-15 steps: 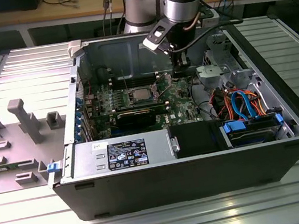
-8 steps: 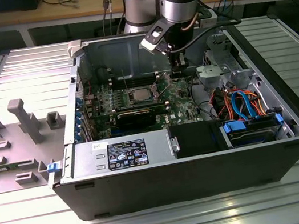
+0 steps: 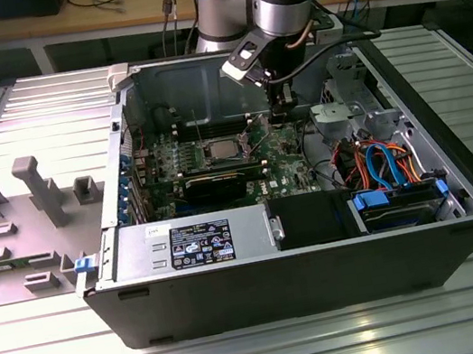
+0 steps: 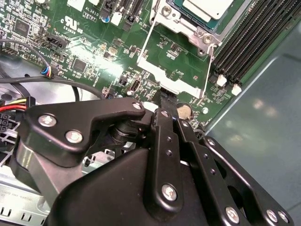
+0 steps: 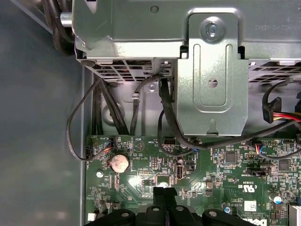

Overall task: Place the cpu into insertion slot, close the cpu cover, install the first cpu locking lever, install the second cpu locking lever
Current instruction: 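Close the cpu cover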

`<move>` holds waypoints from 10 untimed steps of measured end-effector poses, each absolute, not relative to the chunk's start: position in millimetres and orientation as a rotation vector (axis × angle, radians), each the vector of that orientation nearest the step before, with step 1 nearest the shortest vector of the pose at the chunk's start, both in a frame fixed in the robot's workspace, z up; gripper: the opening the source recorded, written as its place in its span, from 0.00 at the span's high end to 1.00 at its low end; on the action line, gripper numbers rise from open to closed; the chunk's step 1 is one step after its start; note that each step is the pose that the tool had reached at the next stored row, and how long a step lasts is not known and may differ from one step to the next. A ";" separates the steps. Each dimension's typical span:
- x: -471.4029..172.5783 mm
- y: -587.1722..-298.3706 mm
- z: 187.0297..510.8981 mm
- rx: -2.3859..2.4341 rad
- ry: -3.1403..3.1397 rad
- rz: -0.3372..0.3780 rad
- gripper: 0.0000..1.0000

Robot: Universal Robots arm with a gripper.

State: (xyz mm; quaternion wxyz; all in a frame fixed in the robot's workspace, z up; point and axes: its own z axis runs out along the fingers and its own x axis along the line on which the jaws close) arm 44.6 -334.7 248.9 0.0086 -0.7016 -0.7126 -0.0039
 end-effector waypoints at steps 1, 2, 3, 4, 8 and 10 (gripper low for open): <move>44.4 -334.7 248.9 -2.192 -2.226 -0.012 0.89; 44.3 -334.7 248.9 -2.192 -2.227 -0.012 0.89; 43.8 -334.7 248.8 -2.192 -2.226 -0.012 0.89; 43.2 -334.7 248.7 -2.192 -2.226 -0.012 0.89; 42.7 -334.7 248.5 -2.192 -2.226 -0.012 0.89; 42.2 -334.7 248.5 -2.192 -2.226 -0.012 0.89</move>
